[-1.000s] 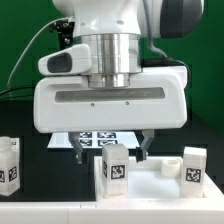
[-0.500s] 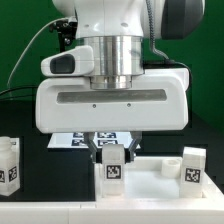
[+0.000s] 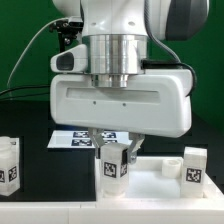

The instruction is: Assemble square table

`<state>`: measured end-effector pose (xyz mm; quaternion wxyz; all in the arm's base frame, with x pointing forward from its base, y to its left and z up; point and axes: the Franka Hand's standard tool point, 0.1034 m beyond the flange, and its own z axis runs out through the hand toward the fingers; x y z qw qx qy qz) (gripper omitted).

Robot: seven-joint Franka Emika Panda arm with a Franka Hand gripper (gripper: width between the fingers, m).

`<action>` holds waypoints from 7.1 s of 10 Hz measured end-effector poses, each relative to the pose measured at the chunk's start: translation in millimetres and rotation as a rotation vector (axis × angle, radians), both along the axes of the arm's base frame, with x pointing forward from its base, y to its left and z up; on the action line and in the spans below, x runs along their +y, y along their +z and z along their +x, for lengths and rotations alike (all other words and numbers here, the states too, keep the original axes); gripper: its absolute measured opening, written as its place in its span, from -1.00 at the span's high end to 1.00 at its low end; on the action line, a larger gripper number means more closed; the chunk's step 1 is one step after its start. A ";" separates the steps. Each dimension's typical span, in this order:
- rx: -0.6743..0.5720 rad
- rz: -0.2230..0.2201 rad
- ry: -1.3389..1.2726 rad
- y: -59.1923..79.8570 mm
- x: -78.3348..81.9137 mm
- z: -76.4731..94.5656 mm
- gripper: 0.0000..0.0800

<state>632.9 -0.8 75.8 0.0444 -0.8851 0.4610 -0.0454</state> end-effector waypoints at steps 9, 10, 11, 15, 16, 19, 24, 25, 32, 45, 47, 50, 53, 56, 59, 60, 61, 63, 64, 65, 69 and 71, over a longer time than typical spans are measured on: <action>0.024 0.120 -0.583 -2.7 -1.2 -1.3 0.29; 0.021 0.115 -0.541 -2.7 -1.0 -1.3 0.16; 0.012 0.085 -0.365 -2.2 -0.1 -0.7 0.16; 0.012 0.022 0.146 -1.2 2.0 -1.2 -0.61; 0.010 0.016 0.192 -1.2 1.8 -1.2 -0.62; -0.017 -0.071 0.761 1.9 -0.2 3.2 -0.62; -0.009 -0.051 0.592 1.7 -0.7 3.0 0.06; -0.005 -0.043 0.516 1.6 -1.5 2.7 0.29; -0.016 0.091 -0.545 0.8 -2.9 -2.0 0.29; -0.032 -0.079 0.603 3.9 -6.3 2.6 -0.62; 0.008 -0.070 0.845 -3.9 -0.9 -5.1 -0.62; 0.012 -0.067 0.798 -4.6 -1.1 -5.4 -0.29; 0.018 -0.044 0.517 -3.8 0.2 -3.8 0.29; 0.016 -0.027 0.094 -2.7 3.2 -1.6 0.29; 0.022 0.098 -0.444 -3.7 0.2 -1.1 0.29; 0.023 0.125 -0.508 -3.7 -1.9 -1.1 0.29; 0.028 0.133 -0.562 -3.6 0.4 -1.0 0.29; 0.036 0.151 -0.693 -3.6 1.4 -0.8 0.29; 0.038 0.154 -0.716 -3.6 1.2 -0.8 0.29; 0.046 0.184 -0.840 -3.2 -0.1 -0.3 0.29; 0.068 0.217 -1.064 -5.6 -2.8 -2.5 0.29; 0.069 0.217 -1.061 -5.9 -2.8 -2.7 -0.17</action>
Offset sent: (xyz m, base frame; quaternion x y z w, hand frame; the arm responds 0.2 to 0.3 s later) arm 0.0000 0.0000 0.0000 0.0000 0.0000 0.1938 0.9810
